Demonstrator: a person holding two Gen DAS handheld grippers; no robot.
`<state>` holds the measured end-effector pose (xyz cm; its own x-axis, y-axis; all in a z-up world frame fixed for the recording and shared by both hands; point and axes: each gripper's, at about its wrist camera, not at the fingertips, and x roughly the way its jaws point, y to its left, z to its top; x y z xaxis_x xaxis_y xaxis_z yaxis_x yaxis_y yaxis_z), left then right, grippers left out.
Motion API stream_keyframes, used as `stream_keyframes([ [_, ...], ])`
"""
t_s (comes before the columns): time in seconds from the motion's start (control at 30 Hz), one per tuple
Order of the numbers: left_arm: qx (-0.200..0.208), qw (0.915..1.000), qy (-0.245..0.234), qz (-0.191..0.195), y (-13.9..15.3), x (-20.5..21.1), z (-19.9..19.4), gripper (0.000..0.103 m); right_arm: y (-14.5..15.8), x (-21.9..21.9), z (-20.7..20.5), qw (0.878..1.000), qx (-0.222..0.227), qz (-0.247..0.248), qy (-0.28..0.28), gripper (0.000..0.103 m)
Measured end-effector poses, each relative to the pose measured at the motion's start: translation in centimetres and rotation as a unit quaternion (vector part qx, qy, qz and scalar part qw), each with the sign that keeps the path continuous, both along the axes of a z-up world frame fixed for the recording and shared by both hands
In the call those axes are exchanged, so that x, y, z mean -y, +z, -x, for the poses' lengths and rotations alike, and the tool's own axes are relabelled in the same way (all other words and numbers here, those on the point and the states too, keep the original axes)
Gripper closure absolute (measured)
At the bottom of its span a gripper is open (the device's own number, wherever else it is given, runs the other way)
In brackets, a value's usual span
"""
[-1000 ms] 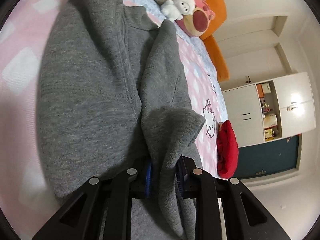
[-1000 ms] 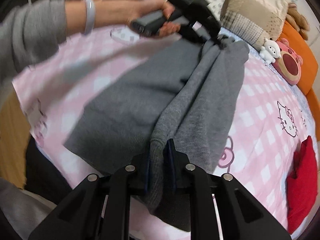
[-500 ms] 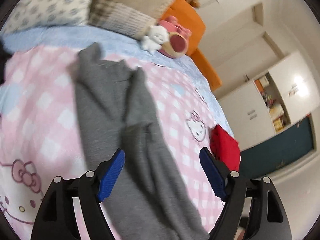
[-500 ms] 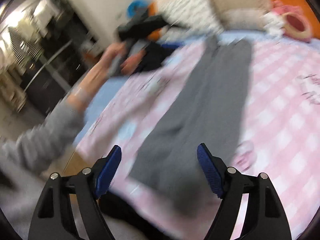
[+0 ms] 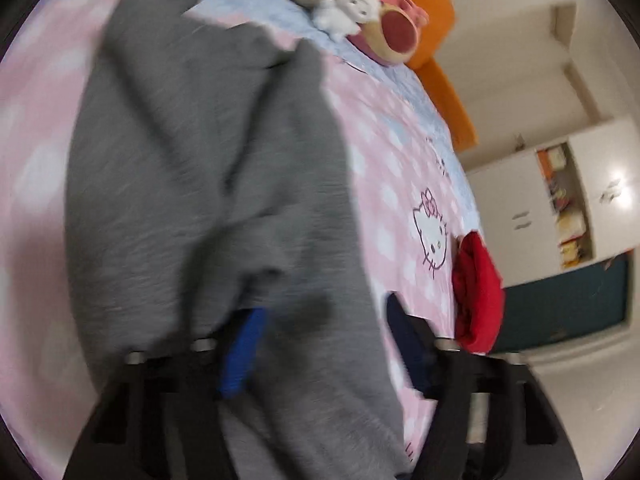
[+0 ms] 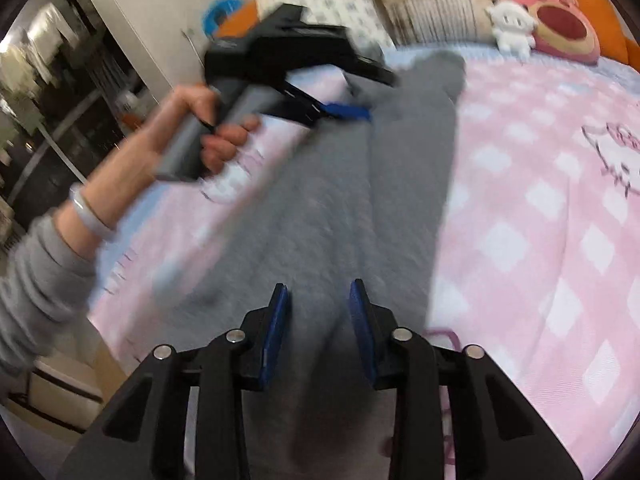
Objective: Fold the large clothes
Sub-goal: 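Lay the folded hoodie down and smooth it with both grippers, then grasp the grey hoodie hem with both grippers and lift it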
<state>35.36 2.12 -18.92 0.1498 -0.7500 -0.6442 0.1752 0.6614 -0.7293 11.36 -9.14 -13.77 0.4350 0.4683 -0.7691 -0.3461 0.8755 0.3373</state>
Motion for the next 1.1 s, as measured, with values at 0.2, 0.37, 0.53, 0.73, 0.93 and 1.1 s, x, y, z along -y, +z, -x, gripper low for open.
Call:
stream_keyframes([
  [0.2,-0.003,0.9970,0.019,0.075,-0.9,-2.6,0.4,0.061,-0.3,0.1,-0.2,1.000,0.007,-0.004,0.024,0.070],
  [0.37,0.089,0.9882,-0.001,0.125,4.6,-2.6,0.9,0.016,3.8,1.1,-3.1,0.994,0.047,-0.068,0.067,0.070],
  [0.53,0.062,0.9950,0.000,0.078,2.4,-1.5,-2.2,0.022,3.1,1.2,-10.5,0.985,0.032,-0.140,0.093,0.075],
  [0.73,0.032,0.9962,0.024,0.077,-1.5,-4.0,-2.8,0.036,-0.8,-1.0,-14.4,0.987,-0.028,-0.095,0.129,0.077],
  [0.93,0.081,0.9888,0.044,0.118,3.0,-8.0,-3.4,0.021,4.7,3.6,-23.1,0.989,0.035,-0.131,0.065,0.071],
  [1.1,0.084,0.9902,0.092,0.062,3.8,-9.6,-9.9,0.020,3.8,6.9,-33.9,0.992,0.026,-0.112,-0.045,0.071],
])
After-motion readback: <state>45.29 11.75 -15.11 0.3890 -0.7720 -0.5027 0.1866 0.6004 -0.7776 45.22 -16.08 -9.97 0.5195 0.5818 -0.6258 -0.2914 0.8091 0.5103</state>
